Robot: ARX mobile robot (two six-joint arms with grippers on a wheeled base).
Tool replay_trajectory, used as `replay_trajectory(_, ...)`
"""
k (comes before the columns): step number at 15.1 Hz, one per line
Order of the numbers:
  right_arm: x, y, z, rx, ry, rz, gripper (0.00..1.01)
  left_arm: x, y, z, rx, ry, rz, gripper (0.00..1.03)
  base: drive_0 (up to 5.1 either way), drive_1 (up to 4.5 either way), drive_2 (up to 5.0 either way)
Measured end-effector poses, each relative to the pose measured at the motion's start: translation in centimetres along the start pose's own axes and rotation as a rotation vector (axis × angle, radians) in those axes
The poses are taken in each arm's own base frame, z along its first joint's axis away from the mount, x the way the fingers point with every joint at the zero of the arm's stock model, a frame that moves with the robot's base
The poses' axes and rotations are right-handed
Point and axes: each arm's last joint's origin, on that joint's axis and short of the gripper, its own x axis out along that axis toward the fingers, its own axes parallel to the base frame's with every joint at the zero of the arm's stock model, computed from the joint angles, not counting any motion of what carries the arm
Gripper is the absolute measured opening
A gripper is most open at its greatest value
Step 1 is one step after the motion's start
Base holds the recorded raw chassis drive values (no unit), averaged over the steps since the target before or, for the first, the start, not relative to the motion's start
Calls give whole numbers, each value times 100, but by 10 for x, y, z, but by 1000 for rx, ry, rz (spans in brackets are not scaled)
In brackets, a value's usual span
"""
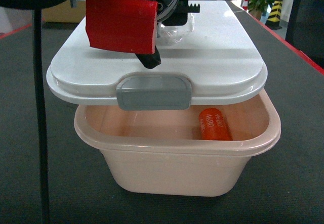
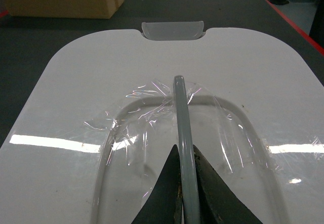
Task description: Pick capacitor and pack into box
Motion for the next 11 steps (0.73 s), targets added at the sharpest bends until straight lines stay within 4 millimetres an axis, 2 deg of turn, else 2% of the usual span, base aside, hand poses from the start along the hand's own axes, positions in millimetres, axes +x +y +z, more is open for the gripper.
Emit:
replay_trajectory(5,0,0,0,0,0,0,98,2,-11,-17,9,61,-22,2,0,0,0)
replay_trajectory(11,0,0,0,0,0,0,98,2,-11,-18,-2,64,-23,2,0,0,0)
